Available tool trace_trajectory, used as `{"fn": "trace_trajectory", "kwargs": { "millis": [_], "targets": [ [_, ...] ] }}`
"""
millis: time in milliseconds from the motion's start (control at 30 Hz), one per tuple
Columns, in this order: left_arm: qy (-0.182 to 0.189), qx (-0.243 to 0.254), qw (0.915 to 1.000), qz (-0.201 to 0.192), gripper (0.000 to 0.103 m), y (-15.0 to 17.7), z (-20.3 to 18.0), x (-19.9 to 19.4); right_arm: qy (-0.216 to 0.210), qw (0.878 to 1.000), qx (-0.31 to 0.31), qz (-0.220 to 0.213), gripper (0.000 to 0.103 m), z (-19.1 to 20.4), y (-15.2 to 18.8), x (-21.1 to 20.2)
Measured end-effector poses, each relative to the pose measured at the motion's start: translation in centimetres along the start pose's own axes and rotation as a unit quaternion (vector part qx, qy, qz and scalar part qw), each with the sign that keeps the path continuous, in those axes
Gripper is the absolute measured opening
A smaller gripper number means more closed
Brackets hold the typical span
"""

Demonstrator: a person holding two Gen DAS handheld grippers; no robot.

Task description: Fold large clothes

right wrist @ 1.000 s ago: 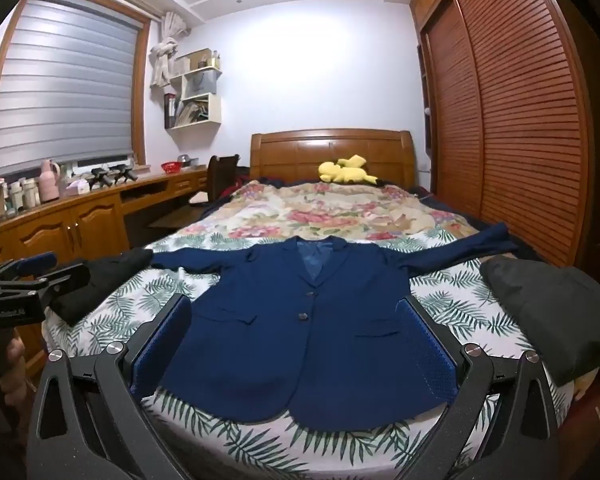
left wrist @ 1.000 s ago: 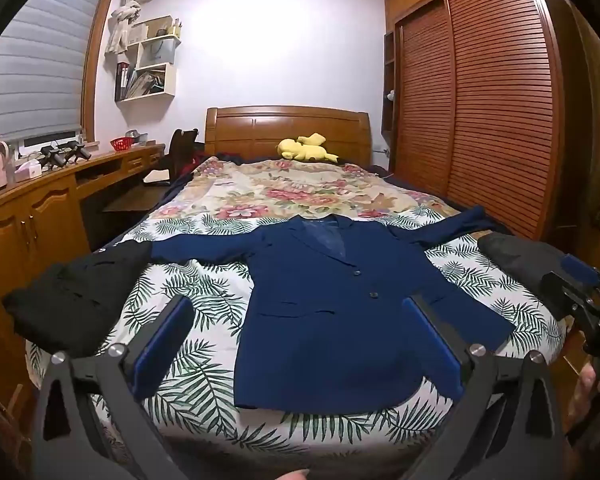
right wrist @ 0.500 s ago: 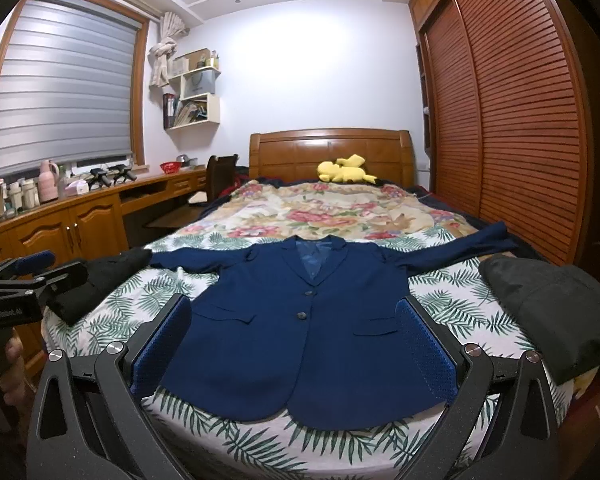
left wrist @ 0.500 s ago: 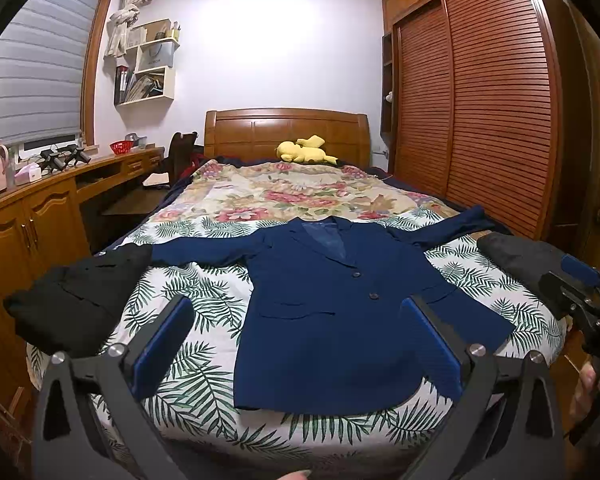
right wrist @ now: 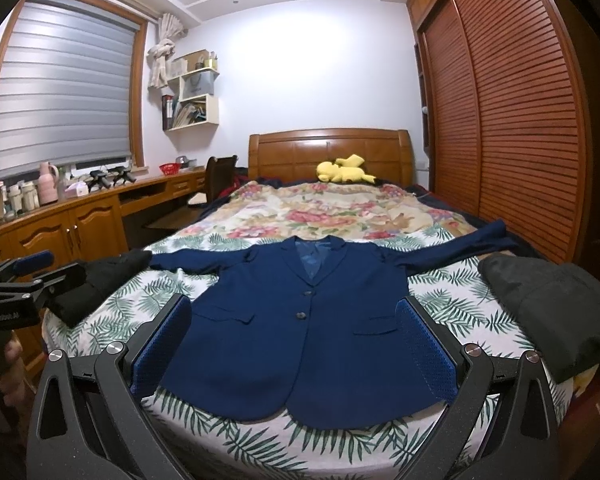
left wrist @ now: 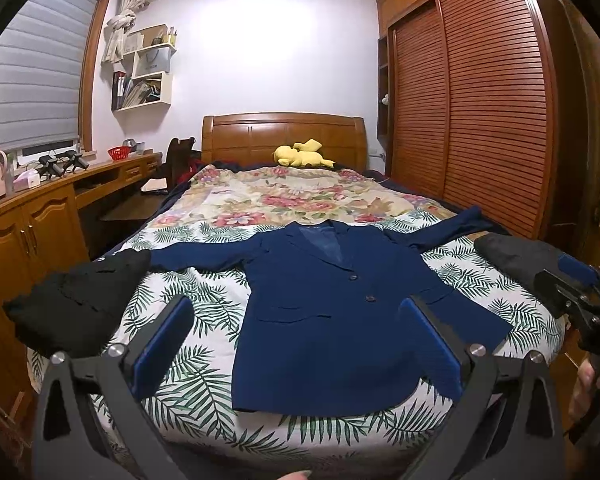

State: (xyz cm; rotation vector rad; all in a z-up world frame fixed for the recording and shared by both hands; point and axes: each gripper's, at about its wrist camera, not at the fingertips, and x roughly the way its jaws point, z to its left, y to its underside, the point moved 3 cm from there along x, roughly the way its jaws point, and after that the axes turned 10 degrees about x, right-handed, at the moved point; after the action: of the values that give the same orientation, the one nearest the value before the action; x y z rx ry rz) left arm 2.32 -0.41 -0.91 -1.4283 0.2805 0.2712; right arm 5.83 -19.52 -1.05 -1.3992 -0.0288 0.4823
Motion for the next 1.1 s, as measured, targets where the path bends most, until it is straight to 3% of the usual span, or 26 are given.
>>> {"fn": "trace_trajectory", "kwargs": {
  "millis": [1100],
  "targets": [
    [0.0,0.004,1.0,-0.005,0.103,-0.43,-0.11,-0.67,-0.001,1.0,0.001,-0.002,0.103,0.06,0.28,0.04]
  ]
}}
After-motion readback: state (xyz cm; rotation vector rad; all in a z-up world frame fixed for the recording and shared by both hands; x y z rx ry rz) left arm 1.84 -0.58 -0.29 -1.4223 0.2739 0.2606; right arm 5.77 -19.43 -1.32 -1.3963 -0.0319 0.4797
